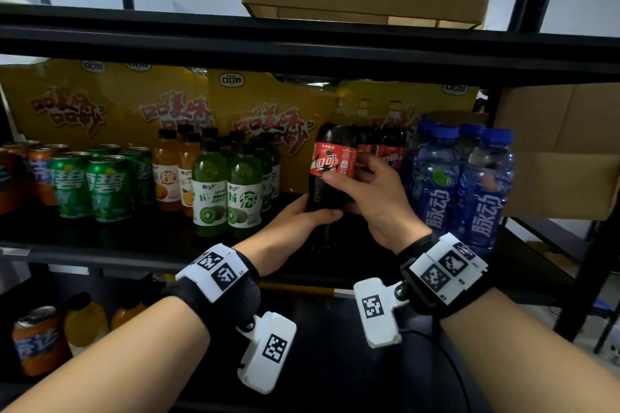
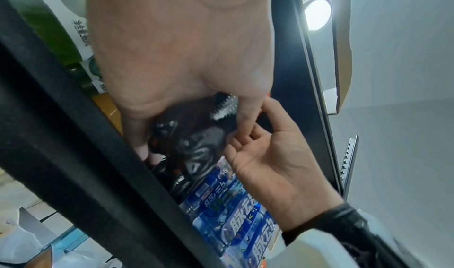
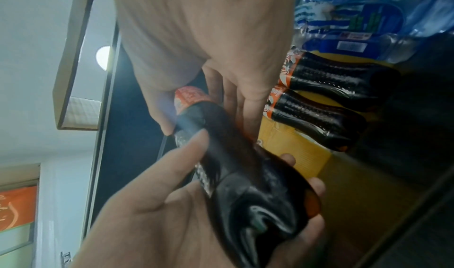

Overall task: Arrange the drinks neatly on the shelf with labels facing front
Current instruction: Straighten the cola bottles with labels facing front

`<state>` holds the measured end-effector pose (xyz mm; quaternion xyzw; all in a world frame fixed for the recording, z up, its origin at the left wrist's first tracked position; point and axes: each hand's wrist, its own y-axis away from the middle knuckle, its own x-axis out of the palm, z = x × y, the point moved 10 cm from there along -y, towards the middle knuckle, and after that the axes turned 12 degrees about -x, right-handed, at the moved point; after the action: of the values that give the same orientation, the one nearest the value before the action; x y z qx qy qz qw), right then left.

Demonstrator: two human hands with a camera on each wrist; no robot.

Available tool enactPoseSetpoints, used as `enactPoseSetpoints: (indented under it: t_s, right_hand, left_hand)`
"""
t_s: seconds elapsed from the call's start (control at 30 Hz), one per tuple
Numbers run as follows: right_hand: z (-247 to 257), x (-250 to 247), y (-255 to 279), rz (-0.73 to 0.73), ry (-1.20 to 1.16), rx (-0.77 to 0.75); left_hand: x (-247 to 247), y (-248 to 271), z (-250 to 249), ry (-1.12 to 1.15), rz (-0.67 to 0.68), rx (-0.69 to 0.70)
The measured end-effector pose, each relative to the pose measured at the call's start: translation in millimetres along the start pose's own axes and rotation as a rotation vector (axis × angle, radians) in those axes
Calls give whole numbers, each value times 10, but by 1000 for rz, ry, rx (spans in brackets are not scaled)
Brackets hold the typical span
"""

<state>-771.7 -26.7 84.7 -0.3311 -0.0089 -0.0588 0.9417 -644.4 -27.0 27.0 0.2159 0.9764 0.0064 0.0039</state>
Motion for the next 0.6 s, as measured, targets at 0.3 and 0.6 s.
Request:
enactPoseSetpoints:
  t_s: [0.3,0.6]
  right_hand:
    - [31,102,-10,162,-27,26]
    - [-130,159,-107,135,-106,181]
  left_hand:
    - [-132,47,-45,-6,-56,67]
    - [-42,206,-75,197,204,-244]
